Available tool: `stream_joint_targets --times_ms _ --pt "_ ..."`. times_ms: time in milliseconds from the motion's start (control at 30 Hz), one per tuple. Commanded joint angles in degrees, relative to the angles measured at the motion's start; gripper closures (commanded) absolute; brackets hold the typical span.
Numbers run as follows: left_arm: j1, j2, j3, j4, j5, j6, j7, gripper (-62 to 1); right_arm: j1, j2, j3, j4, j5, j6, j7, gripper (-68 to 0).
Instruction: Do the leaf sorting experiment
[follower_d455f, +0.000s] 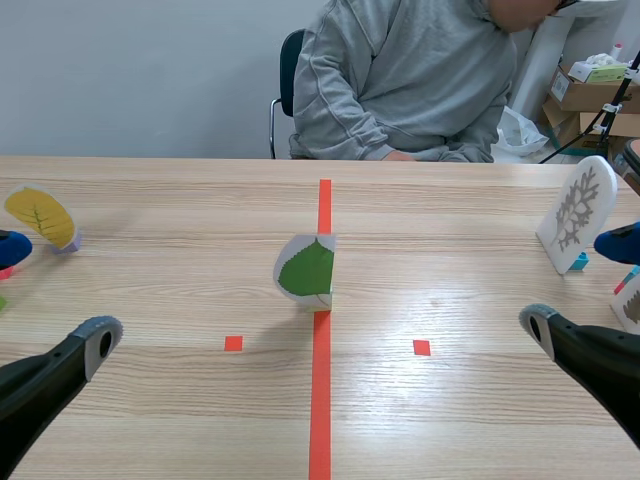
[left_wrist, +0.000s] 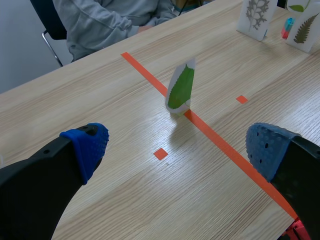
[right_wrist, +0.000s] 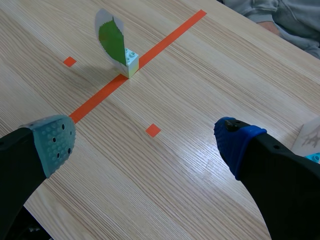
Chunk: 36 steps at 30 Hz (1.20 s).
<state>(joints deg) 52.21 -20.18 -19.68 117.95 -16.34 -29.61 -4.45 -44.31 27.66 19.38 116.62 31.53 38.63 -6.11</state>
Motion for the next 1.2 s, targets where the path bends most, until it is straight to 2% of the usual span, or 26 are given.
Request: stream_joint_targets --times_ms 0,333,733,900,1033,1167 --pt "-0.02 0.15 -0.15 0.17 -0.52 0.28 -0.37 -58.7 0.66 0.59 0.17 -0.04 0.66 0.0 0.85 -56.7" --pt "-0.2 0.15 -0.15 0.17 -0.52 0.26 -0.26 -58.7 0.66 0.59 0.17 -0.04 0.66 0.0 0.85 -56.7" --pt "-6.32 0.15 -0.09 -1.36 -0.15 0.22 7.08 -58.7 0.66 0.59 0.17 -0.04 0.66 0.0 0.85 -56.7" --pt "-14.6 -1.84 3.54 -11.02 1.14 0.24 7.06 -58.7 0.66 0.57 0.17 -0.04 0.63 0.0 0.85 -56.7" --pt "-23.08 -4.04 9.35 -21.53 1.66 0.26 6.84 -58.7 0.66 0.57 0.17 -0.04 0.63 0.0 0.85 -56.7" --pt "-32.39 -4.33 15.8 -31.06 2.47 0.26 5.73 -58.7 0.66 0.57 0.17 -0.04 0.63 0.0 0.87 -56.7"
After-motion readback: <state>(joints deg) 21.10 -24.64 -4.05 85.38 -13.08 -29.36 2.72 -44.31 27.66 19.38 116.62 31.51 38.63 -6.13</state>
